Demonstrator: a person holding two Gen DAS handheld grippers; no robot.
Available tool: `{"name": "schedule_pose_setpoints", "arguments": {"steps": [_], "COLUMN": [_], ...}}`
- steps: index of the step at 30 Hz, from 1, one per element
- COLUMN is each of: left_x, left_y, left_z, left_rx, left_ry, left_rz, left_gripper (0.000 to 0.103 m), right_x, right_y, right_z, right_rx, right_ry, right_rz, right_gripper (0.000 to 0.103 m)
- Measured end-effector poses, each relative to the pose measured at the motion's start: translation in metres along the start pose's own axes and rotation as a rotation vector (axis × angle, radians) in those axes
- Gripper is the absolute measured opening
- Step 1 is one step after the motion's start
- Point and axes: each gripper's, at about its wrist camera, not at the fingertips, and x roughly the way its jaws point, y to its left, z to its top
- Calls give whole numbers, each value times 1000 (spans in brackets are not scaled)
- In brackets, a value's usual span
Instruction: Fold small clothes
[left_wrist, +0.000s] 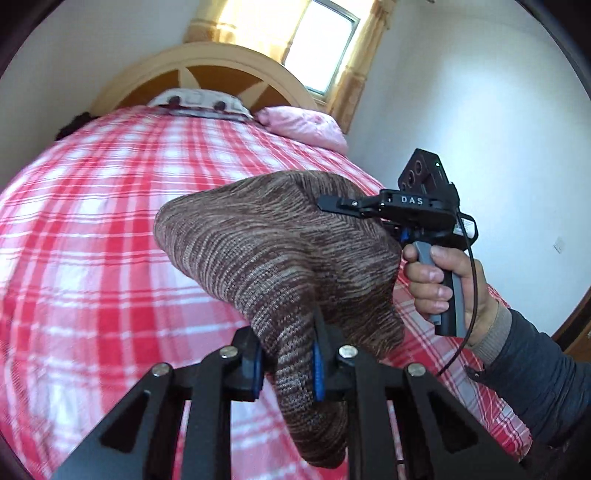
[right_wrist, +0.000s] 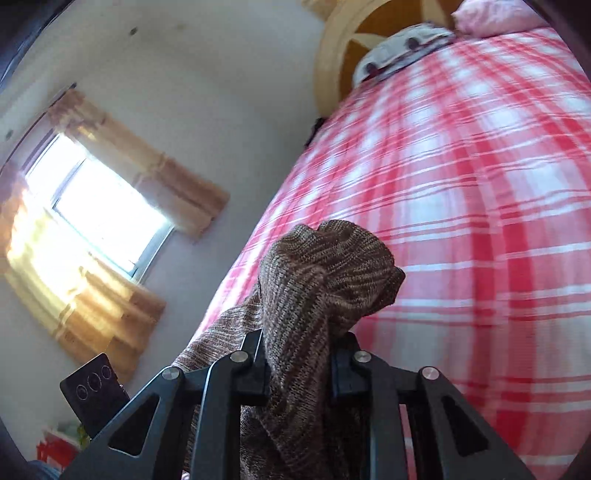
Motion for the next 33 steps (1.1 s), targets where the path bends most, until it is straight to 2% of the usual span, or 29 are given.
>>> {"name": "schedule_pose_setpoints", "arguments": {"steps": [8,12,17,22,25,27,29,30,31,33], "left_x": [-58,-76,-79,-58,-58,-61,-66,-68,-71,-74], "left_y": [36,61,91,106,103,101,99,97,94,92], "left_z": [-24,-40,-75,-113,-119,-120,-120,-118,-116,-111], "left_rx": [-7,-69,-185,-251,-262,-265,-259,-251,-241,-222], "left_ry": [-53,-62,-41,39,27,15,0,-13,-26,-52], "left_rz": [125,161,188,228,251,247,278,293,307,343], "left_gripper": [20,20,20,23,37,50,60,61,62,74], "right_x": [77,115,167,207,205,179,145,130,119,96], "right_y": [75,103,119,102,92,92,95,98,100,110], "right_z": [-19,-33,-55,-77,-85,-86,-88,-91,-95,-116], "right_rx": [-72,-88,-119,-111,-122,-144,-166,-179,-187,-216], "right_ry": [100,148,232,312,317,273,217,207,209,244], "right_rz": [104,126,103,15,-77,-89,-83,-68,-56,-39], "right_gripper": [22,22,22,26,41,42,42,42,42,42]}}
